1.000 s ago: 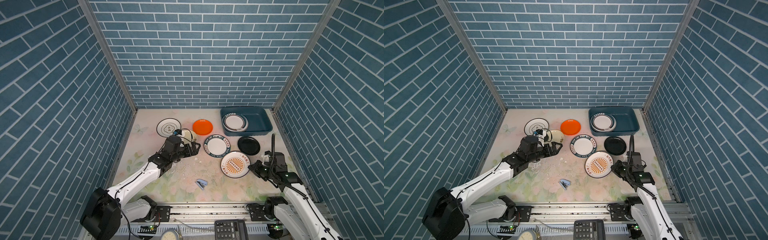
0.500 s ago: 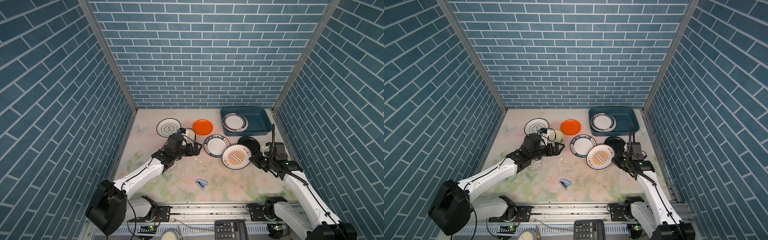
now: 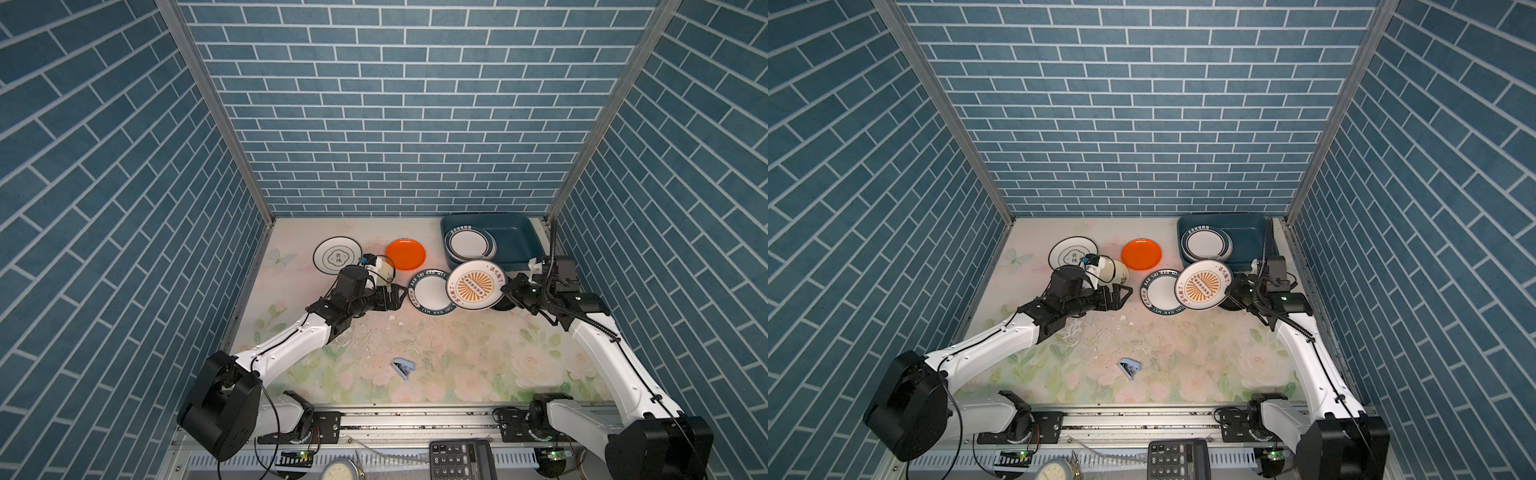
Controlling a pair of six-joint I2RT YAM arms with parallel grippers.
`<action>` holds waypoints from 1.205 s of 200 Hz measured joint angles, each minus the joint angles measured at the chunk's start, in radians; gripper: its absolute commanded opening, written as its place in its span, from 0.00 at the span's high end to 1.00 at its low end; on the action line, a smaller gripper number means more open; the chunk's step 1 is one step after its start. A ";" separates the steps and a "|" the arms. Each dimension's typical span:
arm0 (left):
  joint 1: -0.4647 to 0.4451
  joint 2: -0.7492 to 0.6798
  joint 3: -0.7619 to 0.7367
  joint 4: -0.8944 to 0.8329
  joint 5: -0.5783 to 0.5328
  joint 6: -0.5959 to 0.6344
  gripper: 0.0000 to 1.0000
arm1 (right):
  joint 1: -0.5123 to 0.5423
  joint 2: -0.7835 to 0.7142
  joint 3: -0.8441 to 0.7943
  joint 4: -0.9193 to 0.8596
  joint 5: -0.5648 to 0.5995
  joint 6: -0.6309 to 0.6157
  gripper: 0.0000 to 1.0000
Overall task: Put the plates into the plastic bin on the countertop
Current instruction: 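Lift the sunburst plate and lower it into the teal bin with the right gripper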
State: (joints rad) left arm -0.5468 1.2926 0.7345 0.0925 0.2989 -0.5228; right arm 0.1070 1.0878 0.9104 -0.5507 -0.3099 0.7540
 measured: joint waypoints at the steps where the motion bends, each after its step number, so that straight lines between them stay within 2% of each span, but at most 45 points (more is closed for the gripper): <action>1: 0.000 0.000 0.000 0.002 0.001 0.000 0.00 | -0.002 0.004 0.002 0.001 0.000 0.000 1.00; 60: 0.002 0.030 -0.014 0.068 0.037 -0.016 0.01 | -0.049 0.246 0.180 0.048 0.033 0.008 1.00; 133: 0.002 0.044 -0.046 0.108 0.066 -0.054 0.00 | -0.066 0.528 0.360 0.141 0.145 0.028 1.00; 172: 0.003 0.076 -0.044 0.112 0.061 -0.050 0.01 | -0.067 0.672 0.463 0.157 0.141 0.035 1.00; 208: 0.007 0.082 -0.009 0.049 0.019 -0.007 0.00 | -0.068 0.774 0.549 0.158 0.085 0.034 1.00; 236: 0.007 0.082 0.018 0.019 0.008 0.008 0.00 | -0.068 0.830 0.616 0.145 0.019 0.036 0.55; 241: 0.007 0.082 0.024 0.014 0.008 0.010 0.01 | -0.068 0.837 0.628 0.140 0.006 0.023 0.50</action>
State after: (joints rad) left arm -0.5396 1.3750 0.7586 0.1066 0.3065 -0.5129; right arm 0.0395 1.9244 1.5387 -0.4110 -0.3038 0.7769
